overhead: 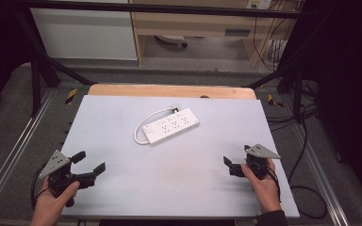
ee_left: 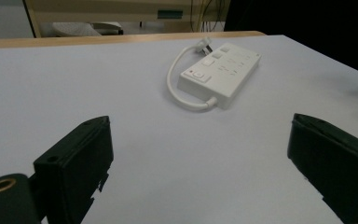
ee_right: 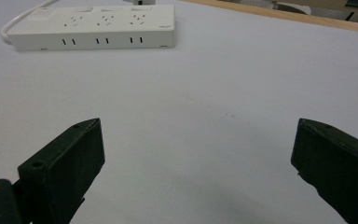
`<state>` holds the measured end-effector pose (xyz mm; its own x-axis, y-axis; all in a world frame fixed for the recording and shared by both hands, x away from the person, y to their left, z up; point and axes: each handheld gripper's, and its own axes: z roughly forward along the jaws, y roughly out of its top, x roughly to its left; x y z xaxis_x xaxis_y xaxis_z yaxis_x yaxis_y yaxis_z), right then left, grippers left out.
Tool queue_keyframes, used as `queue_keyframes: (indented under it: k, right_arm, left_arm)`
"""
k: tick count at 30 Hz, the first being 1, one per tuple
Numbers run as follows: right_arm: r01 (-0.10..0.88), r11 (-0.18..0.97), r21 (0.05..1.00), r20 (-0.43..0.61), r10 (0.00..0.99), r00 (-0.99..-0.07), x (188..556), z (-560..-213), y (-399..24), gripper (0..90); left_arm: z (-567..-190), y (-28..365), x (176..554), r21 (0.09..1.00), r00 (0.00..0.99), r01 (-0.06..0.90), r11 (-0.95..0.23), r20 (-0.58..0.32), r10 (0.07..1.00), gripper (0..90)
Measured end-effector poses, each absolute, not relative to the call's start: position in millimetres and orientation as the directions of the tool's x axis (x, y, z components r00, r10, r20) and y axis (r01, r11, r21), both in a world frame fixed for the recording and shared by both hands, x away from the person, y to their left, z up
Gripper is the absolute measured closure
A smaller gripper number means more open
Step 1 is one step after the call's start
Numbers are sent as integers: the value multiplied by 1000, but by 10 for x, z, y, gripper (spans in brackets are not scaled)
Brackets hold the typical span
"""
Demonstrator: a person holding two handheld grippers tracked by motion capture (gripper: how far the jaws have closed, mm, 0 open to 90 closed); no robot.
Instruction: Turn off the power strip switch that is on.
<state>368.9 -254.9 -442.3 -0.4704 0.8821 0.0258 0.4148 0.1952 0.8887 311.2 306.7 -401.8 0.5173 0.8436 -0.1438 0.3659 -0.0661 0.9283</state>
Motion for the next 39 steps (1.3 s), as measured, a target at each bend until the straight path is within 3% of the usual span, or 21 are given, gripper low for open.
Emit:
queue_keyframes:
  k: [8,39]
  right_arm:
    - [410,180,894,34,886,-463,3684,-4413,-2556,29]
    - [408,171,897,56,871,-487,3674,-4395,-2529,30]
  left_arm:
    - [-3930,2951,3213,924,528,380,-52,-171,832,70]
    - [-3681,2357,3858,922,611,364,-133,-129,781,58]
